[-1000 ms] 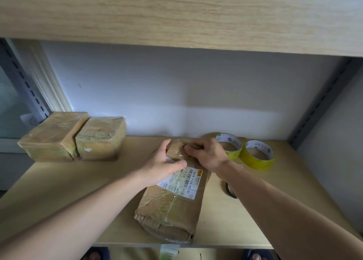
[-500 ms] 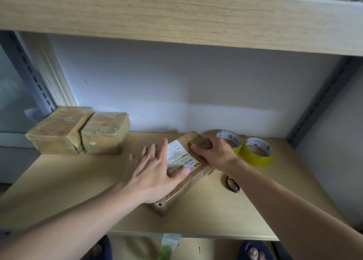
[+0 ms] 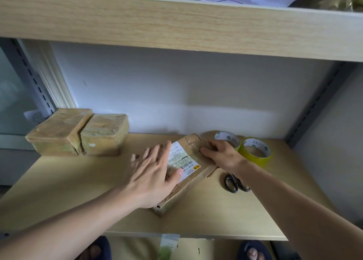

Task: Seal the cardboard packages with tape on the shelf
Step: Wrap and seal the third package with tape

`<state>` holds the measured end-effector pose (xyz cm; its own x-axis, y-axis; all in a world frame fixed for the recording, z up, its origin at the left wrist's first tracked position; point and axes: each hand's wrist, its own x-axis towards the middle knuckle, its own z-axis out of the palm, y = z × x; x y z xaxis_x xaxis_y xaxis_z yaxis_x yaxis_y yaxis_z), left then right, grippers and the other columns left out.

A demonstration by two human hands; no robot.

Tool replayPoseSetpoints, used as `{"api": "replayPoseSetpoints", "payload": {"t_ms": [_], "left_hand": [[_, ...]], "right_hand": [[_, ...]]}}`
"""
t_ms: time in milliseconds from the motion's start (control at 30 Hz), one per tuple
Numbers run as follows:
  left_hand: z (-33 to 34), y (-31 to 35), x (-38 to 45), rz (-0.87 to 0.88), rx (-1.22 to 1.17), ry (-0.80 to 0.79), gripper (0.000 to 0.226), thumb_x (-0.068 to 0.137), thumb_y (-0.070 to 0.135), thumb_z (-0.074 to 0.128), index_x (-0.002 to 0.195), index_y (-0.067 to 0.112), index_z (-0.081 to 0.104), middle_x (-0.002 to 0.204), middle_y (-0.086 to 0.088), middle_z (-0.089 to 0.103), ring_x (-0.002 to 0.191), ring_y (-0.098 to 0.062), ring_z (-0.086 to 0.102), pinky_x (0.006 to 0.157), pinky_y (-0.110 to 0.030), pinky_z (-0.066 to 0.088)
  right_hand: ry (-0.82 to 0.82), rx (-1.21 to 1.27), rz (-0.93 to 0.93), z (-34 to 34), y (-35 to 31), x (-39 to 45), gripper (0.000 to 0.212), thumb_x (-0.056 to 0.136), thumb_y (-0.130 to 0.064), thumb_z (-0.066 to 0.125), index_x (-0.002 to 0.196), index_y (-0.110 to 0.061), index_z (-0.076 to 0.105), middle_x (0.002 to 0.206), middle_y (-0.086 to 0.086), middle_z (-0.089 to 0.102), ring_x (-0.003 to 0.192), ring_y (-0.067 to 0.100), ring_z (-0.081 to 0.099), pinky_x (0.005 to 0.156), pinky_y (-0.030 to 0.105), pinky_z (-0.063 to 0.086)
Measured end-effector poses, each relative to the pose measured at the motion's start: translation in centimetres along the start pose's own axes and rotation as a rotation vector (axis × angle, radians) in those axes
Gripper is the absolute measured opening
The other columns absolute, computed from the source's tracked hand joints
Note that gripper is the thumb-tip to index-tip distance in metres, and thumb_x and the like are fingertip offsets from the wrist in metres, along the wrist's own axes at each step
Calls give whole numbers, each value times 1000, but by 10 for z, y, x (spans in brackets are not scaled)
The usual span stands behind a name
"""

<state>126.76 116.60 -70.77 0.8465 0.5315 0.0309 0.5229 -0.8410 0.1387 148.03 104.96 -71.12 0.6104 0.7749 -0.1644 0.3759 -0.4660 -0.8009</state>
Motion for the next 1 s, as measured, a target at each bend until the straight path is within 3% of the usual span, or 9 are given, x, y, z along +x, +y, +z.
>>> {"api": "replayPoseSetpoints", "payload": {"t_ms": [67,133,233,333,500,600,733,900,1000], "left_hand": [[1,0,1,8,-4,5,101,74,76,-2,161,26,0,151,7,32,138,-20,33,109,-50,28],[1,-1,3,8,-21,-2,101,73,76,-2,161,26,0,151,7,32,138,-20,33,110,-50,29],[-1,-3,3,17,-31,-9,102,73,76,-2,161,26,1,149,8,33,139,-20,34,110,-50,30],[-2,-3,2,36,-16,-13,102,73,76,-3,161,27,-1,151,9,32,140,-19,33,110,-49,30],[-3,-10,7,86,-69,-53,101,74,78,1,162,28,-1,159,12,27,145,-18,31,113,-49,30],[-5,-13,10,135,-85,-71,98,77,77,4,162,28,-1,159,11,26,144,-18,32,110,-46,33],[-6,-11,7,188,-28,-62,91,83,75,6,161,30,-3,153,11,26,139,-17,34,107,-48,33],[-7,-8,7,172,-6,-77,95,82,77,4,162,27,-6,154,9,25,141,-18,32,109,-50,30],[-8,-6,6,158,-44,-76,98,80,78,5,162,26,-4,158,10,25,143,-17,31,111,-48,29]], "right_hand": [[29,-57,-5,0,-1,1,5,97,-32,67,95,-27,67,89,-4,72,86,16,69,74,30,56],[113,-213,-29,4,-5,2,11,95,-33,68,86,-29,62,80,-8,67,80,15,64,62,24,46],[158,-259,8,13,-9,2,21,95,-36,60,108,-21,67,98,2,71,92,23,64,74,29,49],[135,-128,132,14,-13,3,36,94,-47,58,115,-19,65,108,7,69,102,27,64,88,36,52],[148,-211,221,9,-18,10,50,90,-56,69,114,-13,60,97,2,61,97,23,60,79,31,46],[125,-213,242,8,-18,13,58,86,-60,71,118,-12,61,93,-1,64,96,21,62,81,32,49],[43,-115,218,10,-12,7,81,69,-83,68,119,-20,66,109,2,73,101,22,68,90,35,55],[141,-338,124,11,-9,1,55,98,-65,48,100,-12,64,101,11,71,88,25,66,72,33,50],[155,-318,117,12,-10,-2,56,107,-54,36,99,-7,65,105,16,71,91,30,64,75,34,46]]}}
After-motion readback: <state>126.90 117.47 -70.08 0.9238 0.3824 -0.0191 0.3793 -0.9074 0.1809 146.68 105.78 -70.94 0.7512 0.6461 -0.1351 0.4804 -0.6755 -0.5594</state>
